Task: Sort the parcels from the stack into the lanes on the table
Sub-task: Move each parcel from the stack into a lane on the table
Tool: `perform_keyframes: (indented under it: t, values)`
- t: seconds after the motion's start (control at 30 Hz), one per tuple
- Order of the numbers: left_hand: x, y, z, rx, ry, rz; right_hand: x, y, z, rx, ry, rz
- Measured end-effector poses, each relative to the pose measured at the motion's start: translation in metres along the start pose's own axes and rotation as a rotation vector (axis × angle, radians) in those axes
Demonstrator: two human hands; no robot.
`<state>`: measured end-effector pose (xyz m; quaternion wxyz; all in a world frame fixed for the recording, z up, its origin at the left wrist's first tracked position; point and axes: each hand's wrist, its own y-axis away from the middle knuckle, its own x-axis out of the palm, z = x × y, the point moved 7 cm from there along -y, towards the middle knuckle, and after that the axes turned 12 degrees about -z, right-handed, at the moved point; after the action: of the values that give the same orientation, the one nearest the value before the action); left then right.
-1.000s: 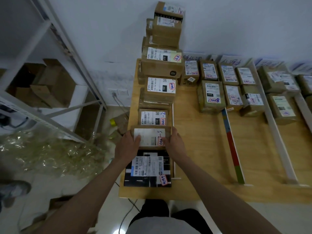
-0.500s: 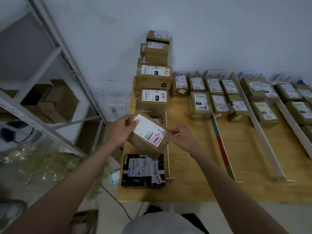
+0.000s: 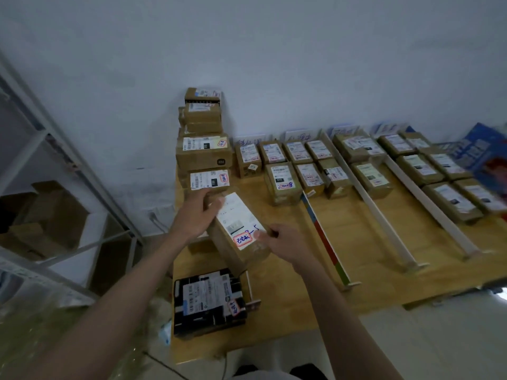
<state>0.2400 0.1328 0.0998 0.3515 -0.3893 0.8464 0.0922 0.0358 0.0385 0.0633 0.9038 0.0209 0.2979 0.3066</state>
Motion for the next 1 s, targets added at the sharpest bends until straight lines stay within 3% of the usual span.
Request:
perform_keyframes:
  t: [0.2, 0.5, 0.77, 1.0]
  values:
    - [0.043, 0.013, -0.007, 0.051, -0.138, 0.05, -0.05, 0.013, -0.035, 0.1, -0.047, -0.143]
    - [0.129, 0.053, -0.065, 0.274, -0.415, 0.159, -0.141, 0.02, -0.106, 0.22, -0.012, -0.399]
    - [0.232, 0.083, -0.144, 0.376, -0.488, 0.144, -0.251, 0.026, -0.187, 0.269, -0.006, -0.496]
    - [0.33, 0.108, -0.227, 0.363, -0.473, 0.112, -0.354, 0.027, -0.264, 0.324, 0.003, -0.518]
